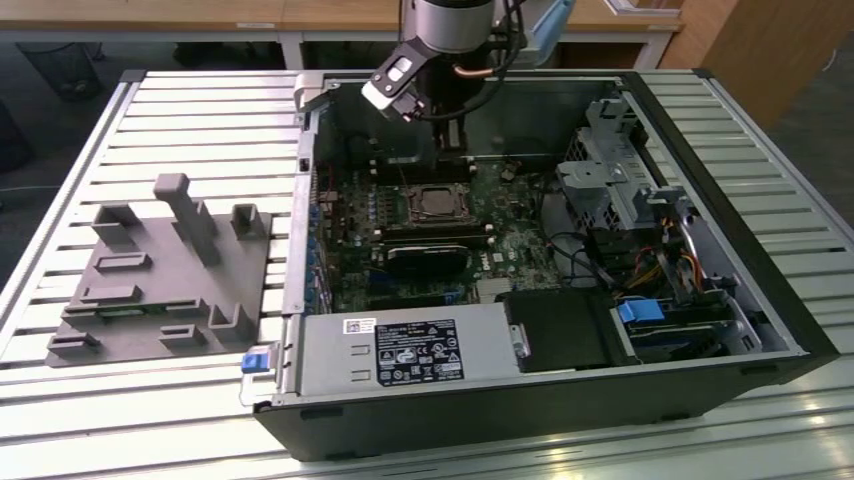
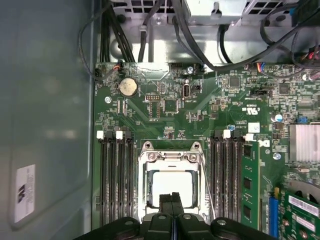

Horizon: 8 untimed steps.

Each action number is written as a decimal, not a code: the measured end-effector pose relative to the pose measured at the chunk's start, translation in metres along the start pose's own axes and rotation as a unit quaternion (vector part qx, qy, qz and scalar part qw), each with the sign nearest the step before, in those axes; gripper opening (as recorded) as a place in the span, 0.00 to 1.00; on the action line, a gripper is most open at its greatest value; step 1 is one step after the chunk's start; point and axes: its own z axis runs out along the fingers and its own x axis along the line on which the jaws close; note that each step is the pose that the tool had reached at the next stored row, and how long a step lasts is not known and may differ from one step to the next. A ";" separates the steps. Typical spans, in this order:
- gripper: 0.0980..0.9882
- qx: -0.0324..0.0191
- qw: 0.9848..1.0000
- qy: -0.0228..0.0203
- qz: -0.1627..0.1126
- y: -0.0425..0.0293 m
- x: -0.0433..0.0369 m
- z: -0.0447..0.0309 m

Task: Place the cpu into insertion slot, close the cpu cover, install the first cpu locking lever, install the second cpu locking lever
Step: 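Install the first cpu locking lever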

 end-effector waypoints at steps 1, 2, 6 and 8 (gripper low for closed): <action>0.01 0.000 1.000 0.000 0.000 0.0001 0.0000 -0.0029; 0.01 0.000 1.000 0.000 0.000 0.0002 0.0001 -0.0061; 0.01 0.000 1.000 0.000 0.000 0.0006 0.0002 -0.0168; 0.01 0.000 1.000 0.000 0.000 0.0008 0.0002 -0.0216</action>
